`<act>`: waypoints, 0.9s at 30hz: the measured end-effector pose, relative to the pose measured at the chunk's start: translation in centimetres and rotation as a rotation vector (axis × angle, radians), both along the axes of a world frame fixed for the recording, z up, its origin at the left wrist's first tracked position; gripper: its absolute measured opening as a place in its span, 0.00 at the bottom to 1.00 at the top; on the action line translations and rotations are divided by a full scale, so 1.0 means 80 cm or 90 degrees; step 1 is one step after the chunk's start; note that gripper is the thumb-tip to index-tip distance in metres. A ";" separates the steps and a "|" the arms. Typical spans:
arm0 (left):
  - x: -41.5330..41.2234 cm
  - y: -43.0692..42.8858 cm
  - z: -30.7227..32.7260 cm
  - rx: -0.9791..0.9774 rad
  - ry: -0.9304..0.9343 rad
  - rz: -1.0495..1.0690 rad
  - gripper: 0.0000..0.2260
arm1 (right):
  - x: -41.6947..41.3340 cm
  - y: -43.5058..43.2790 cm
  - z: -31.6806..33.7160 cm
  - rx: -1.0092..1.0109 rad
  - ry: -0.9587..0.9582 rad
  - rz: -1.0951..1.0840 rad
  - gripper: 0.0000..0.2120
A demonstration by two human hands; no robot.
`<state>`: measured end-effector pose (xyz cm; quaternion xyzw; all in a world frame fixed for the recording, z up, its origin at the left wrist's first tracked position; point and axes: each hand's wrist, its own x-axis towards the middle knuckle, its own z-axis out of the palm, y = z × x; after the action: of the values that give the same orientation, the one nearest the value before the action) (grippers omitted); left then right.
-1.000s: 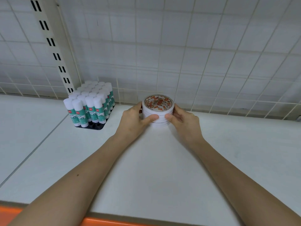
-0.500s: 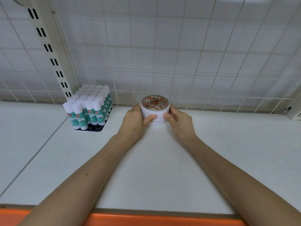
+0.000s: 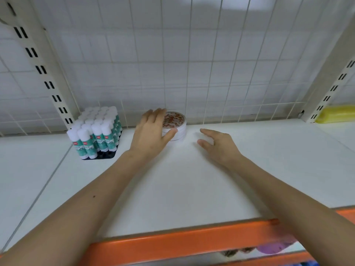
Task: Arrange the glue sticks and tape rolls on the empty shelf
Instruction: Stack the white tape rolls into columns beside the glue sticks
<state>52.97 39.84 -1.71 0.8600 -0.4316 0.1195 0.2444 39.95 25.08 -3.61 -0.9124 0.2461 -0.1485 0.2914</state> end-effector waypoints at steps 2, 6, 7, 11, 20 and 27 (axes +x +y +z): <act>-0.017 -0.010 0.008 0.010 -0.020 -0.028 0.25 | -0.020 -0.008 0.003 -0.027 0.007 -0.005 0.21; -0.065 -0.045 0.014 0.037 -0.024 -0.073 0.24 | -0.072 -0.039 0.012 -0.113 0.013 -0.007 0.20; -0.079 -0.056 0.014 0.048 -0.022 -0.083 0.24 | -0.087 -0.050 0.013 -0.133 0.014 -0.009 0.20; -0.153 -0.117 0.008 0.054 -0.030 -0.130 0.25 | -0.167 -0.103 0.019 -0.176 0.021 -0.035 0.20; -0.334 -0.273 -0.007 0.040 0.015 -0.226 0.24 | -0.361 -0.235 0.024 -0.237 0.049 -0.116 0.20; -0.413 -0.382 -0.007 0.064 0.024 -0.328 0.24 | -0.450 -0.314 0.017 -0.223 0.009 -0.198 0.19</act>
<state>19.93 9.29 -2.30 0.7350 -0.6370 0.0154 0.2319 3.94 -0.03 -2.23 -0.9013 0.3561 -0.2253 0.1006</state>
